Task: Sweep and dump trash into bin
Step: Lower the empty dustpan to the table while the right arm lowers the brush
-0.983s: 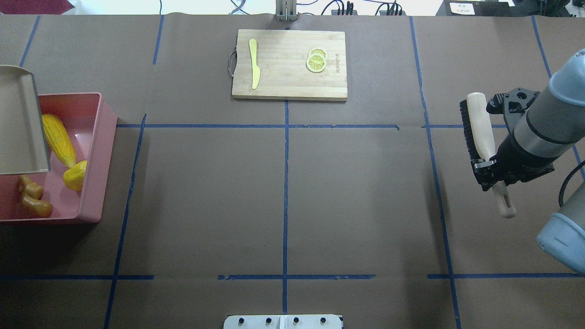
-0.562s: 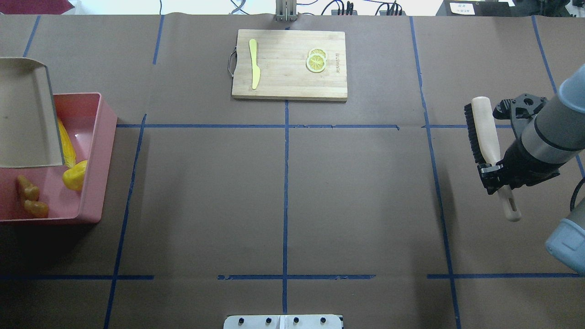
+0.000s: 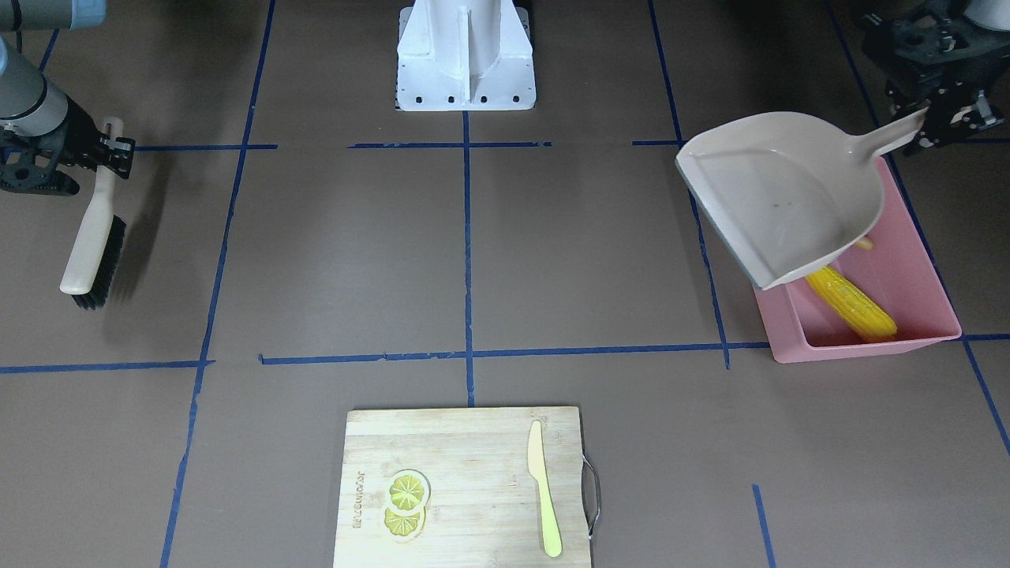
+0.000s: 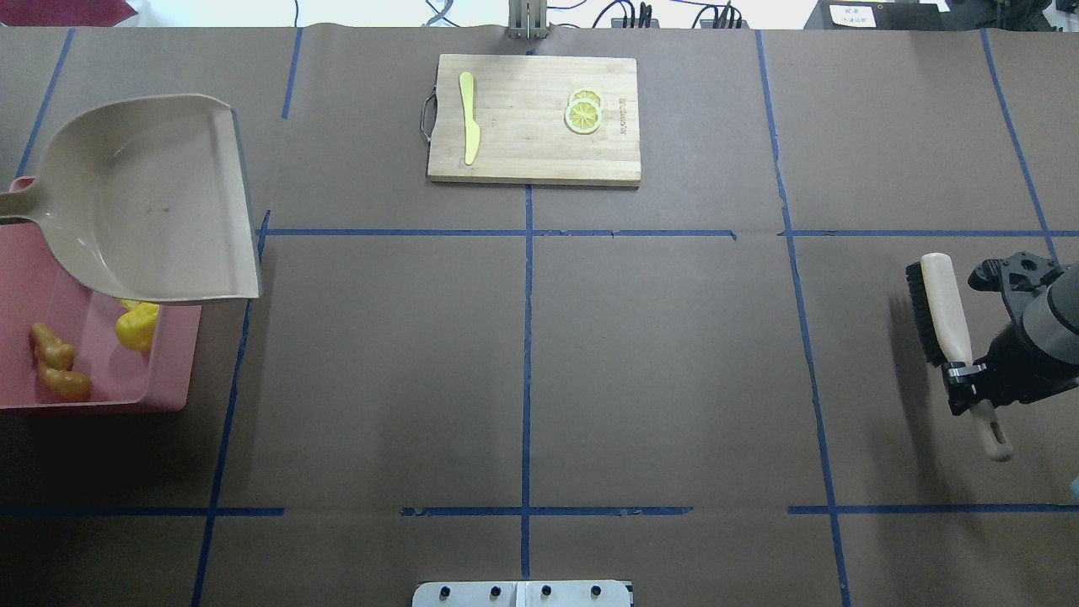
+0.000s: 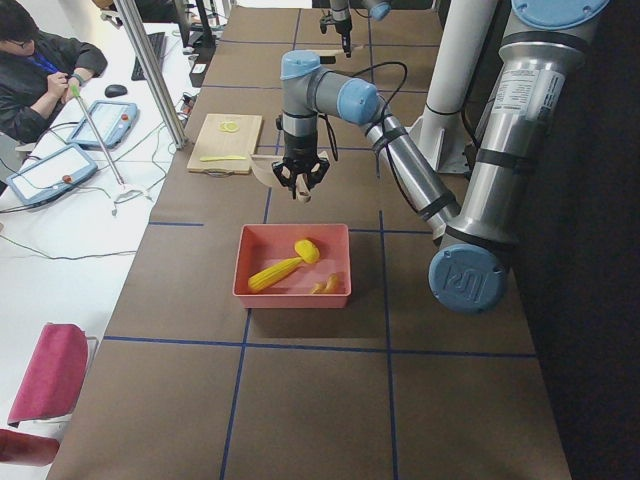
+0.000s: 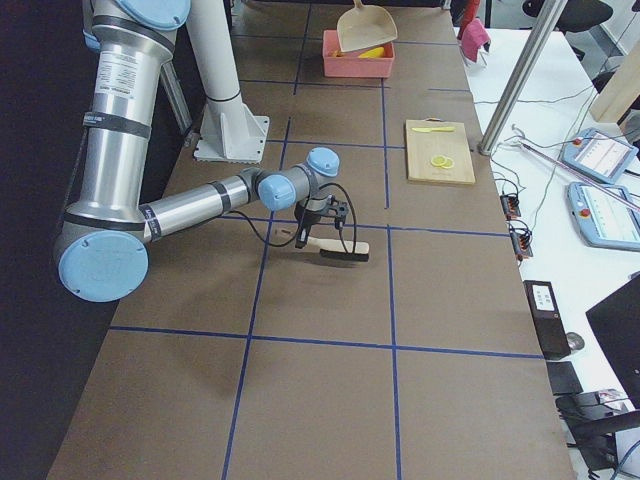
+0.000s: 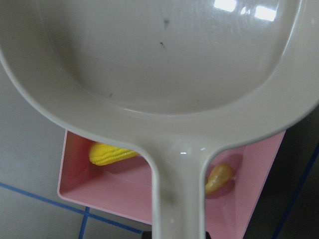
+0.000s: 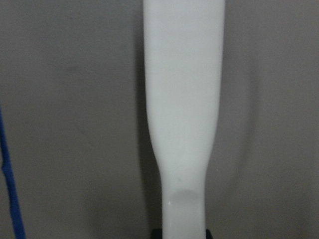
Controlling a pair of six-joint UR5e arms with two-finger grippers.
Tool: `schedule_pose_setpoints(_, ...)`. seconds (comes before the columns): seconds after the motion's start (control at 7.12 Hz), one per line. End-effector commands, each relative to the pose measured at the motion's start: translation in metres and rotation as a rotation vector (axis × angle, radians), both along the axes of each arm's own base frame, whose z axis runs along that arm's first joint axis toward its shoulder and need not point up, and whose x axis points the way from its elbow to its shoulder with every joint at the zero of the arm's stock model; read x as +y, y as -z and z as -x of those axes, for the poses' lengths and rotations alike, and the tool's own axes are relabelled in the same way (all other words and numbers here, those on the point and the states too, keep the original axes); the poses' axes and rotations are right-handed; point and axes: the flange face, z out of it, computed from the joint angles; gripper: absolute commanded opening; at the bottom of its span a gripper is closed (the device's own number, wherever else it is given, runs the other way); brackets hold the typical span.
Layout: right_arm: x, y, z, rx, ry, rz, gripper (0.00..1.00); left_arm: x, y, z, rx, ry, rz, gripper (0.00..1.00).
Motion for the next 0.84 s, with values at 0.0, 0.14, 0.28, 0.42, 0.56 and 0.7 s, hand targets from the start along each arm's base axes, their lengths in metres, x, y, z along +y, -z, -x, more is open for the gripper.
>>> schedule_pose_setpoints(0.0, 0.01, -0.038, -0.007, -0.003, 0.004, 0.018, 0.0, 0.006, 0.012, -0.036, 0.019, -0.044, 0.002, 0.02)
schedule_pose_setpoints(0.14, 0.01, -0.046, -0.008, 0.003, 0.004, 0.029, 0.01, 0.008, 0.014, -0.048, 0.021, -0.057, 0.009, 0.02)
schedule_pose_setpoints(0.28, 0.01, -0.046, -0.008, 0.005, 0.003, 0.03, 0.07, 0.006, 0.018, -0.06, 0.024, -0.074, 0.004, 0.02)
schedule_pose_setpoints(0.42, 0.009, -0.046, -0.009, 0.003, 0.002, 0.03, 0.13, 0.006, 0.022, -0.07, 0.027, -0.086, 0.004, 0.02)
schedule_pose_setpoints(0.56, 0.007, -0.046, -0.01, 0.003, -0.004, 0.03, 0.25, -0.001, 0.022, -0.082, 0.024, -0.099, 0.01, 0.02)
schedule_pose_setpoints(0.7, 0.006, -0.045, -0.012, 0.003, -0.012, 0.028, 0.9, -0.005, 0.021, -0.096, 0.02, -0.116, 0.014, 0.02)
